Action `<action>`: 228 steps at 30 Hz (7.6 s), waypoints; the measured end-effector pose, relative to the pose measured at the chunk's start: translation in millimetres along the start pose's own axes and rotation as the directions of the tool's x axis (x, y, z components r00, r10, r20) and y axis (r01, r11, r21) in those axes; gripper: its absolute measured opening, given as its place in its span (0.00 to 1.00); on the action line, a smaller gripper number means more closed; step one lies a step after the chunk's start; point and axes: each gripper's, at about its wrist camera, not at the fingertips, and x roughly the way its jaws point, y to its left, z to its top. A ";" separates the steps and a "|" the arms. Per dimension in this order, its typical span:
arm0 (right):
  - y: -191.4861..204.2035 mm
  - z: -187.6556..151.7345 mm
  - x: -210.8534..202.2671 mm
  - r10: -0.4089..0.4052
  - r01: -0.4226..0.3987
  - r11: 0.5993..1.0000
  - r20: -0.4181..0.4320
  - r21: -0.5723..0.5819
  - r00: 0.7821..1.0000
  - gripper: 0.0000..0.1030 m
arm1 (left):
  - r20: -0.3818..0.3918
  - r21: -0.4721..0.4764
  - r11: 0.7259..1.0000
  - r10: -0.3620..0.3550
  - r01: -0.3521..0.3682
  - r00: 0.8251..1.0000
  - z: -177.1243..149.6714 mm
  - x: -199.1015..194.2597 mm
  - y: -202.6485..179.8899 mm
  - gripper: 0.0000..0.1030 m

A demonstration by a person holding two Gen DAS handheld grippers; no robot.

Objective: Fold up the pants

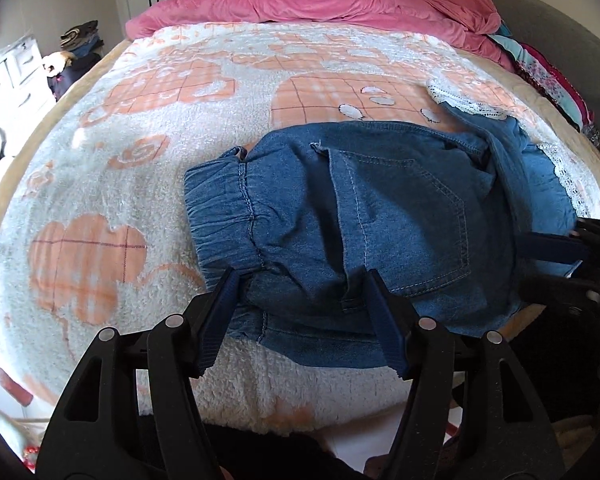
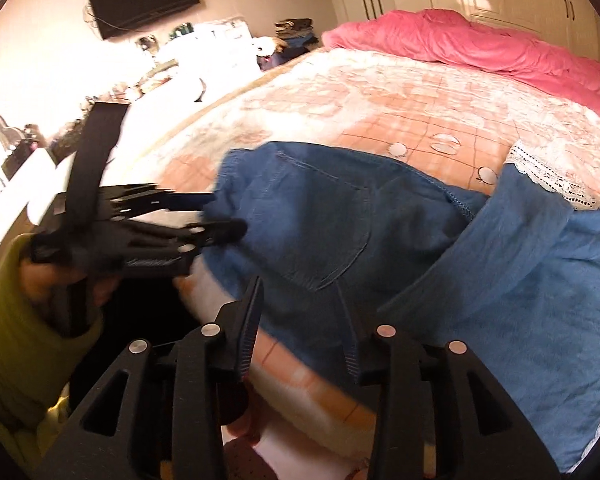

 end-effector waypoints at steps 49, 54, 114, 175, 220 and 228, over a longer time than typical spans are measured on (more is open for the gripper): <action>-163.9 38.1 -59.1 -0.366 0.354 0.900 -0.001 0.254 0.931 0.67 | -0.069 0.048 0.884 -0.461 0.464 0.885 58.0 57.5 -128.0 0.22; -172.4 73.9 -22.8 -0.372 0.369 0.904 -0.028 0.214 0.928 0.67 | -0.039 0.089 0.849 -0.520 0.521 0.853 52.1 54.6 -132.0 0.15; -232.5 -123.4 -162.4 -0.347 0.213 0.664 0.043 0.717 0.937 0.12 | -0.033 0.382 0.832 -0.422 0.402 0.906 32.8 39.0 -163.1 0.01; -69.7 -92.6 -27.4 -0.333 0.288 0.919 -0.139 -0.268 0.933 0.09 | 0.025 -0.267 0.964 0.029 -0.021 0.999 25.6 25.7 41.2 0.45; -333.4 -31.6 -95.5 -0.303 0.280 0.816 -0.038 0.505 0.952 0.33 | -0.128 0.186 0.855 -0.466 0.483 0.875 142.5 139.6 -141.6 0.48; -314.2 -24.1 -113.5 -0.322 0.268 0.856 0.050 0.441 0.946 0.18 | -0.075 0.120 0.855 -0.498 0.504 0.864 150.8 131.1 -132.5 0.05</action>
